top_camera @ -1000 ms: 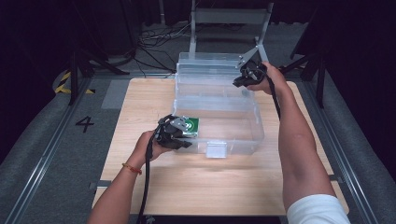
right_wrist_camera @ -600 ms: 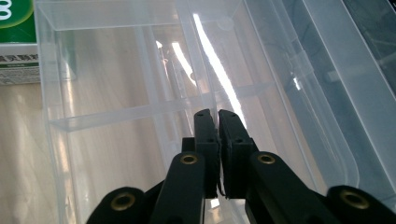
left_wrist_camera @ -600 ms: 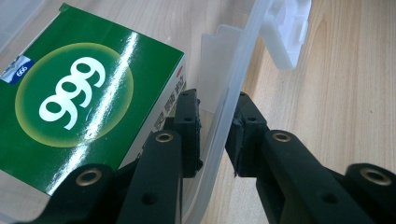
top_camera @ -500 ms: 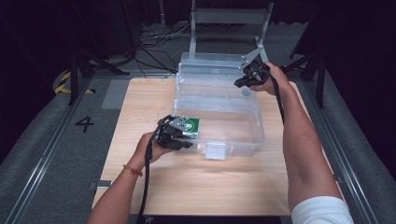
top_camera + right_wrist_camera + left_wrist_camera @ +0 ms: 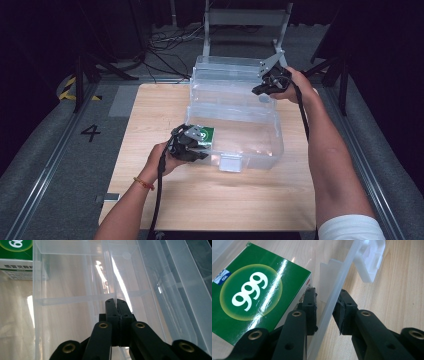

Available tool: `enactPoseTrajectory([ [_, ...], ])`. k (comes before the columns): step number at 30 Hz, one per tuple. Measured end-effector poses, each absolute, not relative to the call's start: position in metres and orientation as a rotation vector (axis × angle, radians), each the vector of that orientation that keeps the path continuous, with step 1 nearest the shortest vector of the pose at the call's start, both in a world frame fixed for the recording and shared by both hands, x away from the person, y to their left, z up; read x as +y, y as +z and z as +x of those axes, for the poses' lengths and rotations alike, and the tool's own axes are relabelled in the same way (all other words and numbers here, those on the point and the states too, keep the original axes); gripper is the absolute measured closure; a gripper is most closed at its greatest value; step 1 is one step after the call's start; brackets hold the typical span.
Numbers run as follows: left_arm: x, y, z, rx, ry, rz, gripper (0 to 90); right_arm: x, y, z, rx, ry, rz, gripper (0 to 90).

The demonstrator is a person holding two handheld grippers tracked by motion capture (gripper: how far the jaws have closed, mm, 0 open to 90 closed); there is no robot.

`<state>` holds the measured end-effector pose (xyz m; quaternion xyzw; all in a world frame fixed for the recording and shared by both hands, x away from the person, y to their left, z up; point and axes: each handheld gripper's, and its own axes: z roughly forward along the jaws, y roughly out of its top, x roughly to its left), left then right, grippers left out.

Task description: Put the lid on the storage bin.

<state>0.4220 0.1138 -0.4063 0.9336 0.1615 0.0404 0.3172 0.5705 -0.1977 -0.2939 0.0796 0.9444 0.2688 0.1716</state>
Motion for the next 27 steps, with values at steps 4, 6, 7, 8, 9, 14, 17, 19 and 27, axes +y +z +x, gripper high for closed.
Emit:
enactPoseTrajectory([
  [4, 0.114, -0.406, 0.422, 0.431, 0.102, 2.457, 72.9, -0.197, -0.291, 0.566, 2.679, 0.765, 0.208, 90.0],
  [6, 0.114, -0.406, 0.422, 0.437, 0.102, 2.456, 72.7, -0.197, -0.289, 0.563, 2.68, 0.764, 0.207, 90.0],
  [7, 0.114, -0.406, 0.422, 0.437, 0.104, 2.455, 72.6, -0.197, -0.289, 0.562, 2.676, 0.764, 0.201, 90.0],
  [8, 0.114, -0.406, 0.422, 0.439, 0.103, 2.454, 72.7, -0.196, -0.288, 0.56, 2.677, 0.766, 0.205, 90.0],
  [9, 0.114, -0.406, 0.422, 0.442, 0.103, 2.453, 72.6, -0.196, -0.287, 0.56, 2.676, 0.766, 0.197, 90.0],
  [14, 0.113, -0.407, 0.42, 0.443, 0.12, 2.446, 72.4, -0.195, -0.283, 0.55, 2.662, 0.764, 0.172, 90.0],
  [17, 0.114, -0.407, 0.418, 0.446, 0.129, 2.444, 72.3, -0.195, -0.28, 0.543, 2.657, 0.776, 0.15, 90.0],
  [19, 0.114, -0.408, 0.418, 0.439, 0.137, 2.446, 72.2, -0.195, -0.278, 0.537, 2.653, 0.78, 0.139, 90.0],
  [27, 0.113, -0.408, 0.416, 0.449, 0.143, 2.442, 71.7, -0.194, -0.273, 0.516, 2.634, 0.785, 0.088, 90.0],
])
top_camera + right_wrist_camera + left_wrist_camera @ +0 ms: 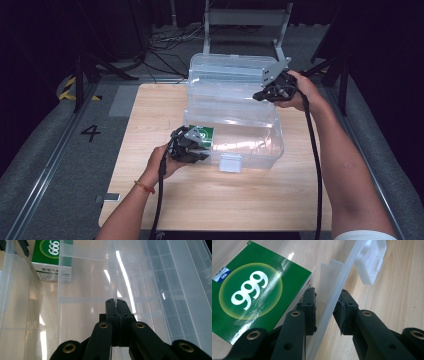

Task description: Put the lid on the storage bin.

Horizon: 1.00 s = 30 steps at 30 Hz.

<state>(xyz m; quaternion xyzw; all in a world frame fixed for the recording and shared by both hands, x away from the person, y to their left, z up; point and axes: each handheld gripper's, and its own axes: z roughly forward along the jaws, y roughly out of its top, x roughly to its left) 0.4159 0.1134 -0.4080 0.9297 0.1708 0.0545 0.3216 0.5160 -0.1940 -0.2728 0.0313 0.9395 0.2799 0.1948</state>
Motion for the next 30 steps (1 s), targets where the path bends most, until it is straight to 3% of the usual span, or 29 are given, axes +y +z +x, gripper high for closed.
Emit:
enactPoseTrajectory([
  [30, 0.113, -0.408, 0.417, 0.458, 0.135, 2.434, 69.6, -0.2, -0.288, 0.457, 2.58, 0.799, 0.055, 89.9],
])
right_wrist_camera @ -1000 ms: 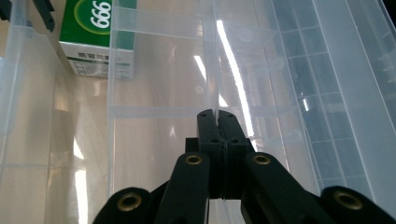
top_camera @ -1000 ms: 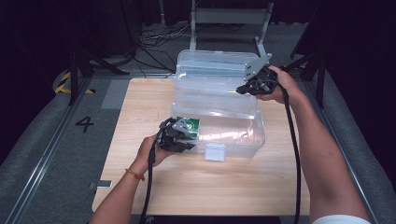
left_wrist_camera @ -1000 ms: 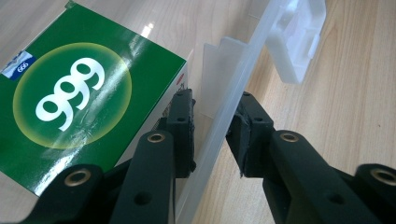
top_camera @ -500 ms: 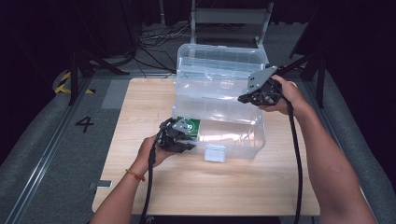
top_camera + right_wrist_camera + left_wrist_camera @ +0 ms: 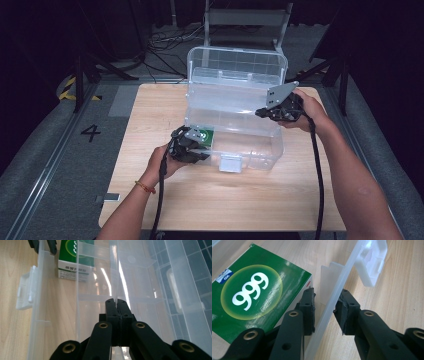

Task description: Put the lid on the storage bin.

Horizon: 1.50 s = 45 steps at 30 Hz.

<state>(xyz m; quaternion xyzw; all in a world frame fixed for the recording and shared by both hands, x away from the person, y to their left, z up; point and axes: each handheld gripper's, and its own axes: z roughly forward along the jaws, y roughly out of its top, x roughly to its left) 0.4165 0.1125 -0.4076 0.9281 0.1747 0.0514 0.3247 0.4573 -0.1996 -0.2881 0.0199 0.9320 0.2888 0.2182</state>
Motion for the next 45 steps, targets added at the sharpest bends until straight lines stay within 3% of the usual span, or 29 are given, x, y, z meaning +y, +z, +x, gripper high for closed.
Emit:
enactPoseTrajectory([
  [15, 0.113, -0.409, 0.416, 0.456, 0.151, 2.412, 68.9, -0.2, -0.299, 0.436, 2.563, 0.797, 0.055, 89.4],
  [29, 0.116, -0.408, 0.402, 0.48, 0.295, 2.37, 62.9, -0.202, -0.307, 0.424, 2.545, 0.805, 0.069, 88.8],
  [32, 0.12, -0.406, 0.396, 0.499, 0.286, 2.348, 48.8, -0.203, -0.308, 0.422, 2.55, 0.806, 0.085, 88.5],
  [34, 0.122, -0.405, 0.393, 0.494, 0.284, 2.349, 46.8, -0.203, -0.309, 0.421, 2.55, 0.809, 0.084, 88.5],
  [36, 0.124, -0.403, 0.388, 0.511, 0.299, 2.34, 35.5, -0.203, -0.31, 0.42, 2.553, 0.81, 0.079, 88.5],
  [39, 0.129, -0.394, 0.38, 0.508, 0.315, 2.316, 35.3, -0.202, -0.311, 0.419, 2.549, 0.81, 0.082, 88.2],
  [43, 0.137, -0.38, 0.373, 0.506, 0.262, 2.3, 26.3, -0.204, -0.312, 0.418, 2.547, 0.82, 0.082, 87.9],
  [45, 0.14, -0.374, 0.371, 0.5, 0.249, 2.29, 26.4, -0.204, -0.313, 0.417, 2.543, 0.822, 0.085, 87.7],
])
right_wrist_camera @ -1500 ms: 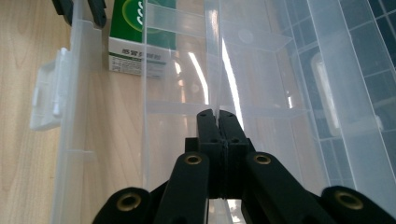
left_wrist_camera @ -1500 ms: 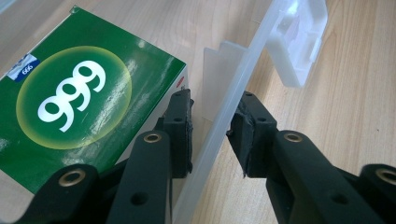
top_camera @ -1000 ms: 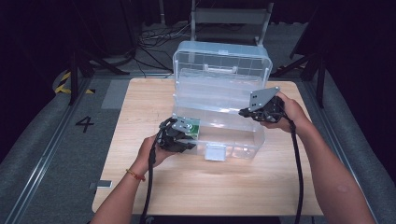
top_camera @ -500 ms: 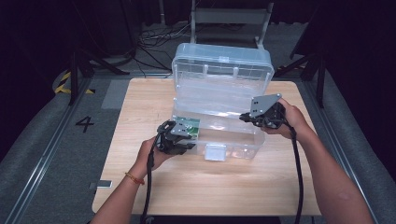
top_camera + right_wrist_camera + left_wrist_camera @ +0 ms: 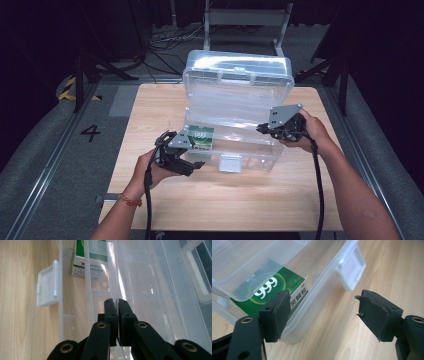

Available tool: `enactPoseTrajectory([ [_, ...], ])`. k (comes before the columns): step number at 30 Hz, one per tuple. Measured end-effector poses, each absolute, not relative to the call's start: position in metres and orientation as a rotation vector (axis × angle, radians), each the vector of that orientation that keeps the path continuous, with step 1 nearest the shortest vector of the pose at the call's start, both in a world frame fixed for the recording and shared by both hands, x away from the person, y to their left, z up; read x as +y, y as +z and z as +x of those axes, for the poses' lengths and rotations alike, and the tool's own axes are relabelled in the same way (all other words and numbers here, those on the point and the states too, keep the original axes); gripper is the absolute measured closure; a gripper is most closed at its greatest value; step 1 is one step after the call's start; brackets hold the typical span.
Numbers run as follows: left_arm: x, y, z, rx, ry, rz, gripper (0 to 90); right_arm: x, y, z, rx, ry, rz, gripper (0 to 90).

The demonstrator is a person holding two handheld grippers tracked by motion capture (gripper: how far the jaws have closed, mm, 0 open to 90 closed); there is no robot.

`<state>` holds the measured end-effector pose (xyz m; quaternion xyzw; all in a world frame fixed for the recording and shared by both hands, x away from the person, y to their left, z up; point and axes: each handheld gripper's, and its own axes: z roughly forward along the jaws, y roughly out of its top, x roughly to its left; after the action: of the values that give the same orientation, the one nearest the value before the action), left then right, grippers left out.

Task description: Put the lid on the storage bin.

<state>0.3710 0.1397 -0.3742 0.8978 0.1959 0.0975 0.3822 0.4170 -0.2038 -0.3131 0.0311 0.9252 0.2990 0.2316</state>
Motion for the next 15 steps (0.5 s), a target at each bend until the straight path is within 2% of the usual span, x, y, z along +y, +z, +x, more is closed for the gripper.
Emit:
enactPoseTrajectory([
  [2, 0.142, -0.368, 0.369, 0.489, 0.219, 2.283, 26.1, -0.204, -0.314, 0.417, 2.541, 0.825, 0.079, 87.7],
  [7, 0.145, -0.354, 0.365, 0.482, 0.255, 2.282, 24.3, -0.204, -0.315, 0.415, 2.54, 0.827, 0.079, 87.3],
  [11, 0.148, -0.339, 0.365, 0.476, 0.234, 2.238, 23.3, -0.204, -0.318, 0.413, 2.536, 0.838, 0.087, 87.0],
  [14, 0.151, -0.331, 0.365, 0.478, 0.233, 2.199, 21.3, -0.204, -0.318, 0.412, 2.527, 0.838, 0.091, 86.8],
  [15, 0.152, -0.328, 0.365, 0.485, 0.25, 2.19, 18.3, -0.205, -0.319, 0.412, 2.529, 0.839, 0.089, 86.7],
])
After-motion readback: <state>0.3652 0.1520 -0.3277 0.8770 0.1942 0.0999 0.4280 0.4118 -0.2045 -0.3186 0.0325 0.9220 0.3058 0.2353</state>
